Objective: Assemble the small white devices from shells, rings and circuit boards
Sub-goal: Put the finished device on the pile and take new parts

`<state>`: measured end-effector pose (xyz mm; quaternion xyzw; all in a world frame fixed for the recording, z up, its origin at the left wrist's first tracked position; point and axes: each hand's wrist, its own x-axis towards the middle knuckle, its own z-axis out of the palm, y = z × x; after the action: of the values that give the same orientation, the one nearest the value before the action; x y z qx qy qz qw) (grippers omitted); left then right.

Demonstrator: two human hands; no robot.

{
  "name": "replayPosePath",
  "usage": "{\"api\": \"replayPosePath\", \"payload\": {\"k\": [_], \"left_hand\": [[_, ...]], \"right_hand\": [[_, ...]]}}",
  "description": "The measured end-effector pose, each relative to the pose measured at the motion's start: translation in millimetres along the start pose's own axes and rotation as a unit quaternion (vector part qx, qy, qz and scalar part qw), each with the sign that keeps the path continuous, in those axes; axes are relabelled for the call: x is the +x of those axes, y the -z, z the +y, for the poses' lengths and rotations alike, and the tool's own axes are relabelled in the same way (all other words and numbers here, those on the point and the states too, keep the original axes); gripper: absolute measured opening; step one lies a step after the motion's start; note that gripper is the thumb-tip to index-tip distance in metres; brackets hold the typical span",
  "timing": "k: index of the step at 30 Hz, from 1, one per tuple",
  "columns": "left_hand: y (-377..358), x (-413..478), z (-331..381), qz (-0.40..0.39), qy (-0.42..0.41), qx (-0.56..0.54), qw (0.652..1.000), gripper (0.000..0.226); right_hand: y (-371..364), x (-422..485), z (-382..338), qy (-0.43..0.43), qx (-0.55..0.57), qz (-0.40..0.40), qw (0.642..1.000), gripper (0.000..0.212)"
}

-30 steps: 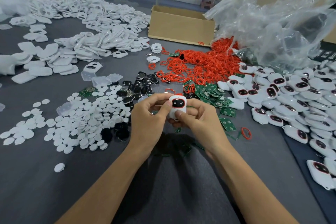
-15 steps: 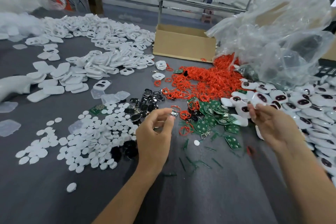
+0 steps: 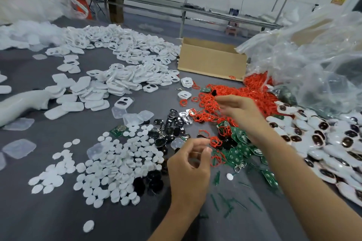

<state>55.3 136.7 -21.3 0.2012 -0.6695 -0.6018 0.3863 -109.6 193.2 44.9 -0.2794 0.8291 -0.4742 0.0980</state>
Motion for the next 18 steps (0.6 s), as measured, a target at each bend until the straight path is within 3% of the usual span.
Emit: {"api": "replayPosePath", "payload": {"k": [4,11,14,18], "left_hand": [[-1,0,-2,0.019,-0.012,0.001,1.0,0.021],[-2,-1,-5,0.023,-0.02,-0.03,0.999,0.014],[-2,-3,-6,0.015,-0.02,-0.017,1.0,0.02],[1,0,-3,0.036,-0.005,-0.026,0.999,0.016]], "right_hand": [[-64,67,-16,0.079,-0.237,-0.05,0.967,0.038],[-95,111,1,0.039,-0.334,-0.025,0.941,0.03],[-92,106,1,0.057,-0.335,0.004,0.941,0.025],[-67,82,-13,0.097,-0.218,0.08,0.968,0.02]]}}
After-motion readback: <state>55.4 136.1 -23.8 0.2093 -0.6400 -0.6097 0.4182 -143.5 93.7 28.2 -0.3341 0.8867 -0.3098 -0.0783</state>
